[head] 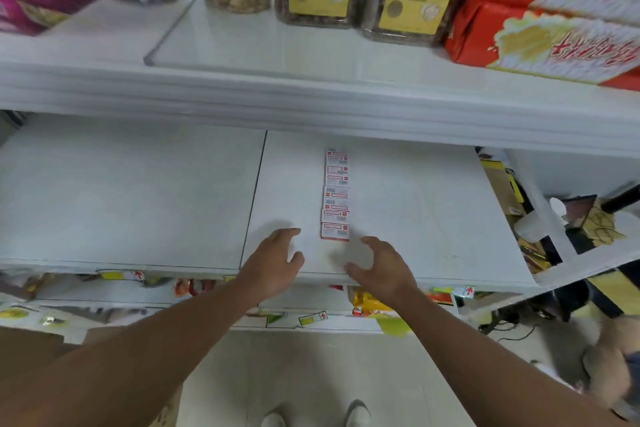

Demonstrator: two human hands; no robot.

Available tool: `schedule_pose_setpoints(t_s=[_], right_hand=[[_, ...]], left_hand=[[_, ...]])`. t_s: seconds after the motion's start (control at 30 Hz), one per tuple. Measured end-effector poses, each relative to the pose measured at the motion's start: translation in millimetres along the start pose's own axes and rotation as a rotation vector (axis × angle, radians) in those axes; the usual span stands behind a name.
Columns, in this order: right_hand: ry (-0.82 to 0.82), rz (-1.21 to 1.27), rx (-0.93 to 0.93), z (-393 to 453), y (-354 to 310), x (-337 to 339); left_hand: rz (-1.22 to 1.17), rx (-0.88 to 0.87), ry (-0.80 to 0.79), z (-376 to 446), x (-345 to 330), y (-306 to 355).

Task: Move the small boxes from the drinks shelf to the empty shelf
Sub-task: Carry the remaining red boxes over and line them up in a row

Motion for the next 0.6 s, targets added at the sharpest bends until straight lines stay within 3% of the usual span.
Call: schedule_pose_setpoints(t_s=[0.23,0.6], right_hand=[[-0.03,-0.263,0.155,-30.0,-23.9,22.1],[-0.028,-0.386,0.431,-66.4,-16.9,65.9]], left_hand=[[0.376,-0.066,0.051,-42.1,33.2,30.2],[0.593,0.119,0.194,-124.1,20.5,76.7]])
Point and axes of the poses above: each hand's wrist, its own z-axis towards the middle knuckle, its own x-axis out of the back of the hand, y = z × x, the point moved 8 cm from there along z, towards the middle knuckle, and after that the axes turned 1 degree about y, right-handed, at the moved point
